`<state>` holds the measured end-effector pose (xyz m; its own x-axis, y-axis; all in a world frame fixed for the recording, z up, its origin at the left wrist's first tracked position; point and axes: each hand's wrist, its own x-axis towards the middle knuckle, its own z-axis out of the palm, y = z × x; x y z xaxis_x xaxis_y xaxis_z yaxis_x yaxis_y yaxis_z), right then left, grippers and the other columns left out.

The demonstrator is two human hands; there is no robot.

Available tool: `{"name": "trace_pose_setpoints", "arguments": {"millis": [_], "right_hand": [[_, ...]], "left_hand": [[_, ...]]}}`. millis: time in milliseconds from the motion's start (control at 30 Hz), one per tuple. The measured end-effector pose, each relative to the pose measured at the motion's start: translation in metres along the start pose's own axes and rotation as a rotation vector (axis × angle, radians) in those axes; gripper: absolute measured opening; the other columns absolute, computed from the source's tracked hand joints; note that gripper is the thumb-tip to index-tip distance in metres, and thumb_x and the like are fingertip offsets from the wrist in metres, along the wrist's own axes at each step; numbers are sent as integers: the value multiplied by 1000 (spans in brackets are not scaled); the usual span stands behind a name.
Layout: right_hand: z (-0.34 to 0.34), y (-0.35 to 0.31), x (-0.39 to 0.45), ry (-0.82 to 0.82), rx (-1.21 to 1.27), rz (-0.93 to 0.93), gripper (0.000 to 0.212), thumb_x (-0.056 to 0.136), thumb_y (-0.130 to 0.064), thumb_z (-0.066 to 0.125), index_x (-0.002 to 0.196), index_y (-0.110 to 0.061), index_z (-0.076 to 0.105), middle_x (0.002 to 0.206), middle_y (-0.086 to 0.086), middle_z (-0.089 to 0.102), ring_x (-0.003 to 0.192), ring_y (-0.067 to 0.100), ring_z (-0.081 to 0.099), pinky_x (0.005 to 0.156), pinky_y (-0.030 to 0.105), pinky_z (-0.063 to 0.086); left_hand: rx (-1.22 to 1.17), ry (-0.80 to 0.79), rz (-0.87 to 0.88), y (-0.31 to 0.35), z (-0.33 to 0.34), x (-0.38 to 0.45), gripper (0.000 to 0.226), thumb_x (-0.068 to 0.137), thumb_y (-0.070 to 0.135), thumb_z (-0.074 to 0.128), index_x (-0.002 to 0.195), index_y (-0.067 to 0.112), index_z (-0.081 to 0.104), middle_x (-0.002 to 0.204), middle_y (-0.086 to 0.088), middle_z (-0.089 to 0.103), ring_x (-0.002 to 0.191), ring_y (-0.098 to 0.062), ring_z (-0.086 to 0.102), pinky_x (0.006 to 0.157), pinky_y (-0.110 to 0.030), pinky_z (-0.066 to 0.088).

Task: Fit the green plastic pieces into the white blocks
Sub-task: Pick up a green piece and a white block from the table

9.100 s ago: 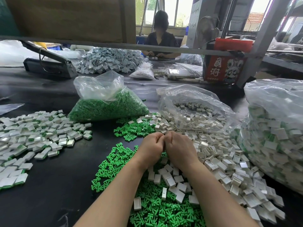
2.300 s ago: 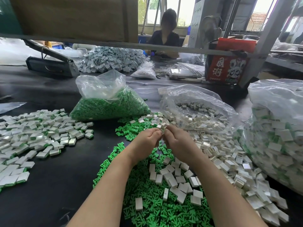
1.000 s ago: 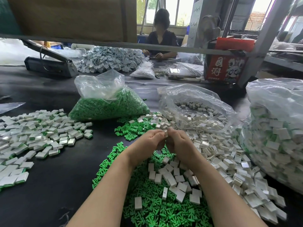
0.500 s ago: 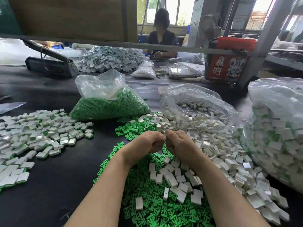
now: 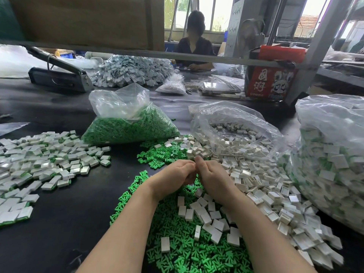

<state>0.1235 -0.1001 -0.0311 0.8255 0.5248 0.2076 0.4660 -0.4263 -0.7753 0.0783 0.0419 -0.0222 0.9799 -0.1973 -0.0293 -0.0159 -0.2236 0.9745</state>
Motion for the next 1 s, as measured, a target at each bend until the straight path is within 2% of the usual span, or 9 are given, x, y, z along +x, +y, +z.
{"name": "trace_pose_setpoints", "arguments": {"millis": [167, 333, 433, 533, 600, 667, 733, 800, 1000], "right_hand": [[-2, 1, 0, -5, -3, -6, 58, 106, -35, 30, 57, -16, 55, 48, -8, 50, 50, 10, 46, 60, 40, 41], [-1, 3, 0, -2, 57, -5, 57, 106, -35, 30, 54, -22, 51, 44, -14, 51, 44, 2, 42, 55, 32, 34], [-1, 0, 3, 5, 219, 37, 62, 107, -36, 28, 54, -25, 59, 42, -13, 48, 40, 0, 38, 50, 23, 29], [-1, -3, 7, 53, 321, 121, 61, 105, -36, 33, 50, -22, 56, 41, -10, 42, 40, 4, 33, 51, 29, 27], [-2, -4, 8, 79, 335, 176, 57, 105, -33, 36, 51, -21, 51, 46, -8, 39, 44, 10, 32, 53, 33, 27], [-5, -5, 8, 104, 387, 218, 50, 105, -27, 36, 57, -18, 44, 50, -2, 38, 46, 14, 31, 54, 34, 28], [-10, -7, 7, 111, 484, 239, 44, 104, -19, 35, 60, -17, 40, 50, -4, 36, 43, 11, 30, 50, 30, 28], [-14, -10, 5, 89, 529, 231, 37, 103, -15, 37, 67, -15, 42, 52, -5, 37, 42, 8, 30, 47, 24, 27], [-15, -14, 2, 7, 585, 112, 27, 102, -19, 47, 77, -10, 53, 52, -11, 45, 44, 3, 36, 44, 16, 32]], "left_hand": [[-32, -5, -8, 3, 3, -2, 33, 106, 17, 34, 94, 11, 64, 84, -7, 52, 77, -16, 47, 70, -21, 43], [-17, 4, -3, 2, 3, -1, 35, 106, 18, 35, 112, -8, 58, 94, -12, 49, 82, -20, 45, 75, -24, 44], [-23, 24, 17, 1, 1, -1, 34, 106, 20, 37, 116, -7, 55, 94, -11, 47, 85, -20, 42, 82, -33, 41], [65, 39, 38, -1, -2, 1, 34, 106, 22, 37, 117, -5, 55, 88, -8, 47, 81, -17, 41, 80, -34, 37], [71, 46, 53, -3, -3, 2, 31, 105, 25, 39, 111, 2, 59, 81, -2, 48, 76, -14, 42, 76, -29, 38], [19, 50, 68, -4, -6, 0, 27, 102, 31, 42, 92, 25, 66, 69, 12, 49, 66, -7, 43, 68, -18, 38], [-35, 64, 75, -4, -9, -1, 31, 98, 36, 44, 74, 37, 64, 64, 17, 48, 64, -5, 42, 68, -19, 36], [-105, 76, 76, -5, -12, -2, 30, 97, 39, 48, 72, 36, 64, 67, 13, 48, 68, -9, 43, 72, -23, 36], [-198, 64, 78, -6, -14, -3, 35, 104, 24, 45, 79, 31, 68, 67, 14, 50, 64, -2, 47, 65, -12, 44]]}}
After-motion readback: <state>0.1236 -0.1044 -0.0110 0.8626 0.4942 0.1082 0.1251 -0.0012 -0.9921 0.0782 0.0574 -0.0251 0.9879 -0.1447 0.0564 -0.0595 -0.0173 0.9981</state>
